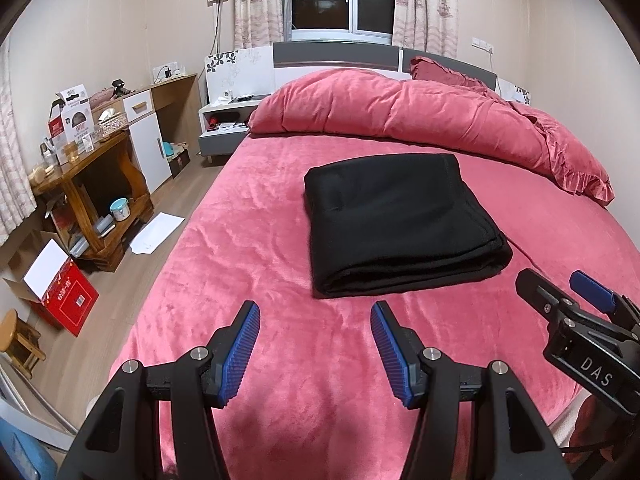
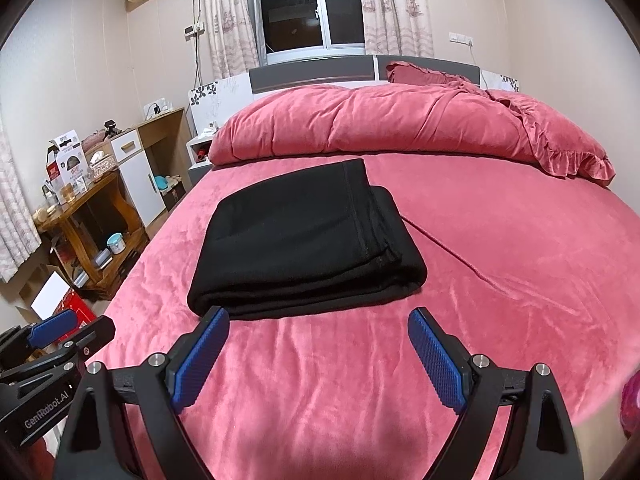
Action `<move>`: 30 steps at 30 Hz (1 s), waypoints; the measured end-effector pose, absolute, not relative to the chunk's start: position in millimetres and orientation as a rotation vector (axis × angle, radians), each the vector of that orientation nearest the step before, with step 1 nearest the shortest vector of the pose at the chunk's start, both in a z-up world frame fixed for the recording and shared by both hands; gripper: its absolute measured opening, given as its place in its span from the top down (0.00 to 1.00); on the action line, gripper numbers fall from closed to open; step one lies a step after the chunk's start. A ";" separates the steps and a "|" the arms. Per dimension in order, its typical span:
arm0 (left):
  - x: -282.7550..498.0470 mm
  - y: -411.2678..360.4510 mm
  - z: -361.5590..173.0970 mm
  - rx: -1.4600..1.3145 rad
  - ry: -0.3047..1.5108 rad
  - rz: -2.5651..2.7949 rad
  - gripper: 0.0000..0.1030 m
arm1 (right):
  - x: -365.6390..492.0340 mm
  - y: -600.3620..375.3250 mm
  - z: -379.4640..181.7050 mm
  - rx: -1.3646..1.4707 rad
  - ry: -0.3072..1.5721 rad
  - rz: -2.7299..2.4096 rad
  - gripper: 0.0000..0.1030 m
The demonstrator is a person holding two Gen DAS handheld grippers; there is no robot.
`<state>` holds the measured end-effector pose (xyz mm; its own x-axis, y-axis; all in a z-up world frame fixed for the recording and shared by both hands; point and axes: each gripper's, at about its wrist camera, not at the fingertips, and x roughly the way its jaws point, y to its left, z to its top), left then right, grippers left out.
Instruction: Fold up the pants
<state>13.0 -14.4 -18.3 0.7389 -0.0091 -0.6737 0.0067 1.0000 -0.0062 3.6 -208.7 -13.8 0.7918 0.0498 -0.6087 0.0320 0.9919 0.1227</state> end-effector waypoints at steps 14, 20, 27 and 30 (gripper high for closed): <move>12.4 -13.7 -19.9 -0.001 0.748 -0.012 0.43 | 5.1 -206.9 -16.2 0.125 0.666 0.022 0.11; 11.5 -12.3 -20.5 0.004 0.747 -0.011 0.43 | 6.5 -205.9 -17.9 0.125 0.673 0.026 0.11; 12.0 -11.9 -21.9 0.006 0.757 -0.015 0.43 | 6.4 -206.0 -18.9 0.125 0.679 0.030 0.11; 12.6 -11.3 -23.4 0.005 0.763 -0.016 0.43 | 7.6 -206.2 -20.6 0.125 0.684 0.030 0.11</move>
<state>12.6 -11.3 -23.4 0.7228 -0.0125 -0.6910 0.0162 0.9999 -0.0011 7.6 -206.2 -20.6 0.7750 0.0691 -0.6281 0.0131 0.9920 0.1253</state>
